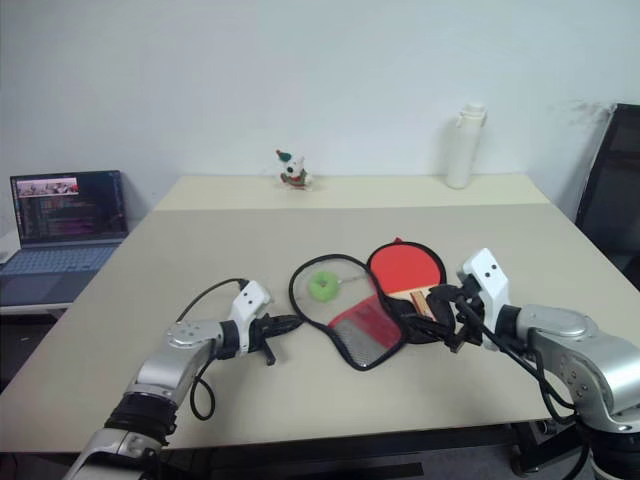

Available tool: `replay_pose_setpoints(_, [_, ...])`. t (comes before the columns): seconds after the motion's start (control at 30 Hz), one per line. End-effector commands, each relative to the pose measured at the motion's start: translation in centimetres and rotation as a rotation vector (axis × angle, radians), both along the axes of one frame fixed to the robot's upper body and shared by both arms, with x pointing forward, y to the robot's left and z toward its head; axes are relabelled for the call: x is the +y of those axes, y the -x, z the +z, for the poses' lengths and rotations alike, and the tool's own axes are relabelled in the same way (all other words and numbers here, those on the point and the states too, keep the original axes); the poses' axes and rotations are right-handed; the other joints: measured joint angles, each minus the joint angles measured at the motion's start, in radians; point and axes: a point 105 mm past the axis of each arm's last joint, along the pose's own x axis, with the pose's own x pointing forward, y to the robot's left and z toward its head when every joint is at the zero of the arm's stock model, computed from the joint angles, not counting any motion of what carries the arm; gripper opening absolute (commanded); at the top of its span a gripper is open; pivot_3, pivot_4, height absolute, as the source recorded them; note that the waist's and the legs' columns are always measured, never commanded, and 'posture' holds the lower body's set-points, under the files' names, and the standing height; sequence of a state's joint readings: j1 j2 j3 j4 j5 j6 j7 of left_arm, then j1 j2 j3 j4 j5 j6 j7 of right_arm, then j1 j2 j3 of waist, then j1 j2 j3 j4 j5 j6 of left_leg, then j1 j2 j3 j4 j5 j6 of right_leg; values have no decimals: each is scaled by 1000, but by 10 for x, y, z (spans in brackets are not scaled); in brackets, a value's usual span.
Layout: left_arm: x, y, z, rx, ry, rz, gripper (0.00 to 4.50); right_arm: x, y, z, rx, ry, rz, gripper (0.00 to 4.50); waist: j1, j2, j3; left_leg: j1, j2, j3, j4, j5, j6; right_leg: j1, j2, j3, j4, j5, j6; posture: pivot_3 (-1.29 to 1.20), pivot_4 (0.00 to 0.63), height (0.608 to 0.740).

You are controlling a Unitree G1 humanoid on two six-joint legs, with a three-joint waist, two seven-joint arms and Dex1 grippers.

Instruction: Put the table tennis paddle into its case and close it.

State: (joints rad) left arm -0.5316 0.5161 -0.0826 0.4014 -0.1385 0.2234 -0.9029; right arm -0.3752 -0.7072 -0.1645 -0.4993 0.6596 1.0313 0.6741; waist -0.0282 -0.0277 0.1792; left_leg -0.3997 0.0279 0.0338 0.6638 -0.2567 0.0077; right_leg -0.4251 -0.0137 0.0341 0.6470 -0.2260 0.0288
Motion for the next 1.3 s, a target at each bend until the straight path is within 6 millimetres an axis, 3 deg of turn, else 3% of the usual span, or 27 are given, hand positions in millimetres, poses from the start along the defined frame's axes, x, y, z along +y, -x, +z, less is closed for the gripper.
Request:
replay_pose_setpoints(0.03, [-6, -7, 11, -55, -5, -6, 27, 2, 3, 11, -57, 5, 17, 4500, 0, 0, 0, 0, 0, 0, 0, 0, 0, 0, 0, 0, 0, 0, 0, 0, 150, 740])
replay_pose_setpoints(0.23, [-39, -14, 7, -57, 32, -52, 27, 4, 2, 11, -58, 2, 26, 4500, 6, 0, 0, 0, -1, 0, 1, 0, 0, 1, 0, 0, 0, 0, 0, 0, 150, 740])
replay_pose_setpoints(0.43, [-73, -27, 23, -104, 82, -109, 27, 4, 2, 11, -60, 5, 22, 4500, 6, -1, 0, 0, -2, 0, 1, 0, 0, 1, -1, 0, -1, 1, 1, 0, 150, 740])
replay_pose_setpoints(0.53, [-98, -33, 41, -151, 117, -163, 27, 0, 2, 12, -64, 13, 9, 4500, 6, -1, 0, 0, -2, 0, 1, 0, 0, 1, -1, 0, -1, 1, 1, 0, 150, 740])
replay_pose_setpoints(0.6, [-127, -41, 69, -206, 165, -209, 27, -10, 1, 15, -75, 25, -25, 4500, 12, -1, 0, -1, -2, 0, 1, 0, 0, 1, -1, 0, -1, 1, 1, 0, 150, 740])
replay_pose_setpoints(0.8, [-181, -55, 118, -311, 206, -244, 27, -46, 0, 29, -100, 63, -142, 4500, 26, -3, 1, -2, -5, 2, 2, 0, 0, 1, -2, -2, -4, 2, 5, 0, 150, 740])
replay_pose_setpoints(0.9, [-197, -56, 131, -345, 208, -240, 27, -60, 1, 34, -112, 83, -196, 4500, 24, -3, 1, -2, -7, 2, 1, 0, 0, 1, -3, -1, -4, 1, 7, 0, 150, 740])
replay_pose_setpoints(1.0, [-204, -56, 135, -361, 215, -243, 27, -69, 1, 34, -113, 85, -242, 4500, 19, -3, 1, -1, -12, 1, 0, -1, 1, 0, -3, 1, -4, 1, 7, 0, 150, 740])
replay_pose_setpoints(1.1, [-197, -55, 132, -357, 234, -259, 27, -69, -4, 29, -97, 71, -260, 4500, 12, -3, 1, 0, -12, 1, 0, 0, 1, 0, -2, 1, -2, 1, 7, 0, 150, 740])
replay_pose_setpoints(1.3, [-153, -41, 116, -316, 304, -371, 27, -65, -38, 11, -44, 3, -323, 4500, -9, -3, 1, 1, -13, 2, 0, 0, 1, 0, -3, 3, 0, 2, 7, 0, 150, 740])
